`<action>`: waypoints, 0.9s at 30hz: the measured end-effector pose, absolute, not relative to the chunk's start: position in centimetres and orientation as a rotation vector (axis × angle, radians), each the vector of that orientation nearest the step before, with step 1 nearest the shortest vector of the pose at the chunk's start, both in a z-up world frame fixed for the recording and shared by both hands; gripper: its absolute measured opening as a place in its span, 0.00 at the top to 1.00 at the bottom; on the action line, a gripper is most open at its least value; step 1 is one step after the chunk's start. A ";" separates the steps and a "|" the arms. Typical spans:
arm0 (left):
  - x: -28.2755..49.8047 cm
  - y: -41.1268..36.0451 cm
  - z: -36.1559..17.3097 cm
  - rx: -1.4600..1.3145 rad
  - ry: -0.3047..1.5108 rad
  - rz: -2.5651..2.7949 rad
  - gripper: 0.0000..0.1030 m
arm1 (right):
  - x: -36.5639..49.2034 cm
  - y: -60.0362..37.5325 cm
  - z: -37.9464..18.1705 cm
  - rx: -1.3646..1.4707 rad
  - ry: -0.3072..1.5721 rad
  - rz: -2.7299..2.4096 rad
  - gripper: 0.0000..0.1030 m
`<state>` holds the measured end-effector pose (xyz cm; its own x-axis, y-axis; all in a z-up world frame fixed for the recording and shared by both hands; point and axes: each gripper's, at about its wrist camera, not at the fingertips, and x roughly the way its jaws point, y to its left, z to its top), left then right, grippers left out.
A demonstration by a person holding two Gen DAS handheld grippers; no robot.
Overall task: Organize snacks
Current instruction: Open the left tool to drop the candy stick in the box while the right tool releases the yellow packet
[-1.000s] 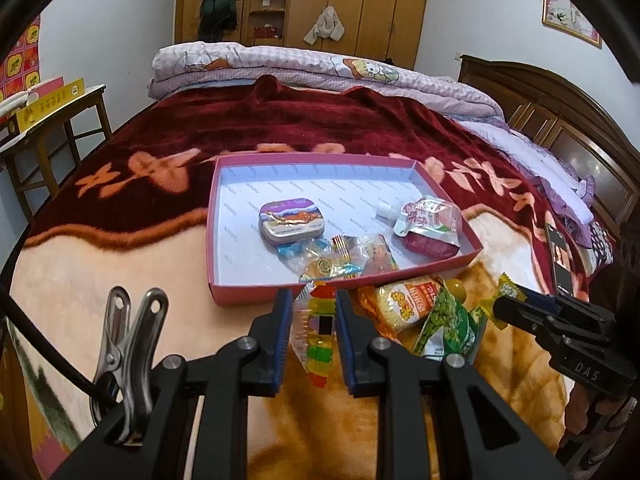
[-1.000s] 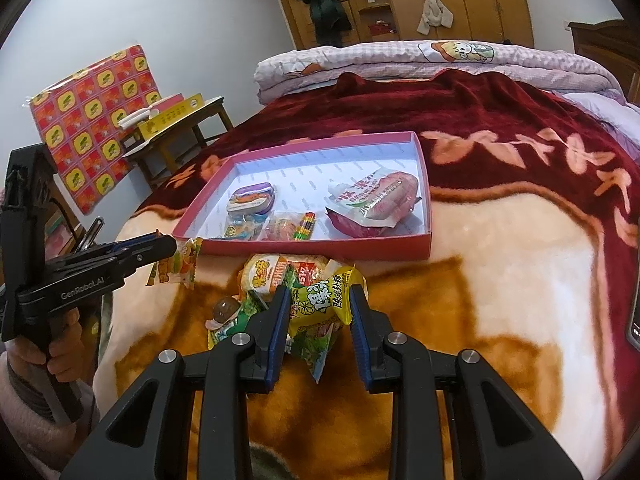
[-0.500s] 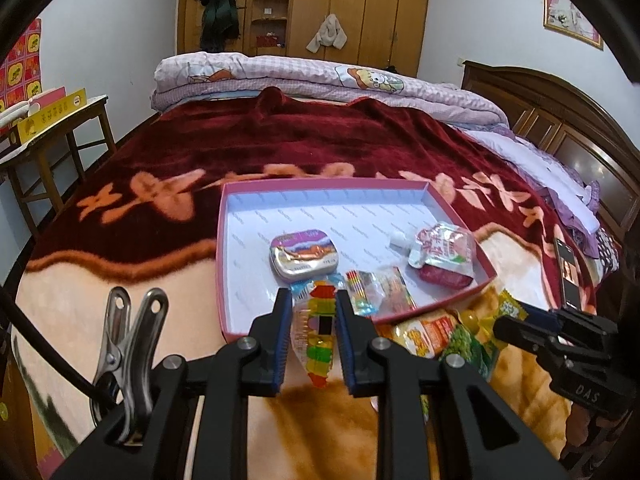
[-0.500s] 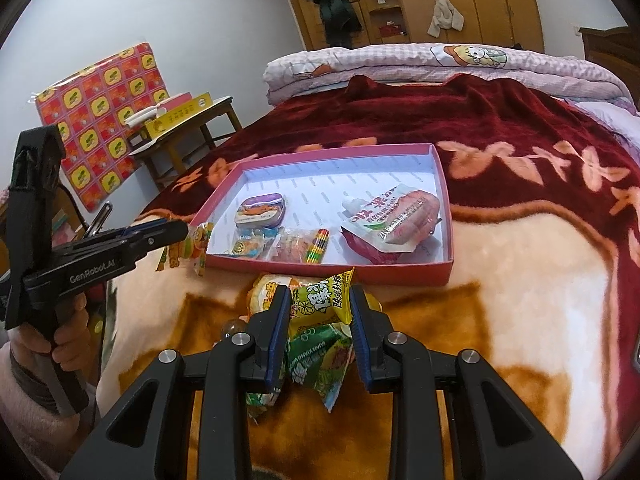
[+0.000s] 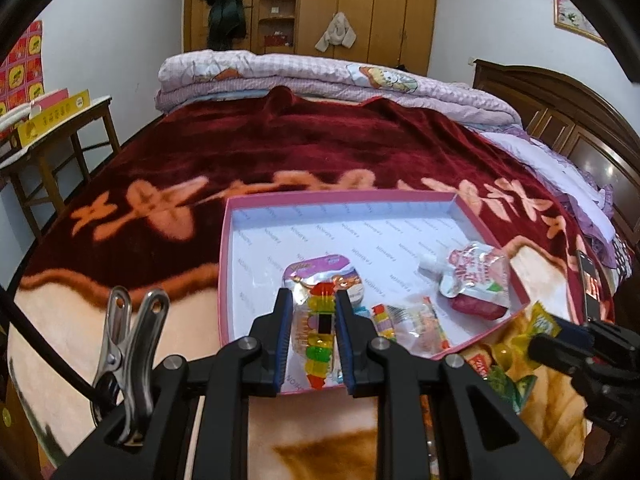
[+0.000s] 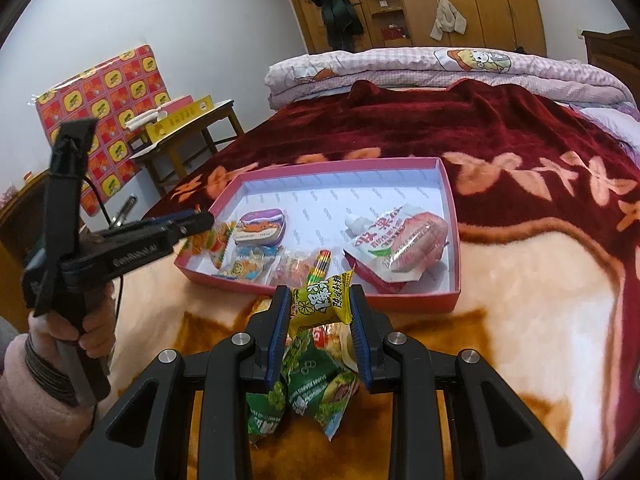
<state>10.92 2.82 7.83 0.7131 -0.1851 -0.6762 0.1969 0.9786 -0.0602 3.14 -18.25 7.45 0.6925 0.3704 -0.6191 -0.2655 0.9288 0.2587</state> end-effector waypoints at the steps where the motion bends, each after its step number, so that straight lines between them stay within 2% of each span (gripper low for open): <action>1: 11.1 2.9 7.5 0.016 0.753 -0.206 0.79 | 3.3 -18.2 7.5 0.154 0.723 0.357 0.71; 13: 11.9 3.1 6.2 0.024 0.773 -0.181 0.78 | 5.8 -17.3 7.1 0.152 0.737 0.361 0.71; 27: 12.4 3.7 4.9 -0.025 0.823 -0.171 0.59 | 7.6 -17.2 5.3 0.168 0.773 0.335 0.71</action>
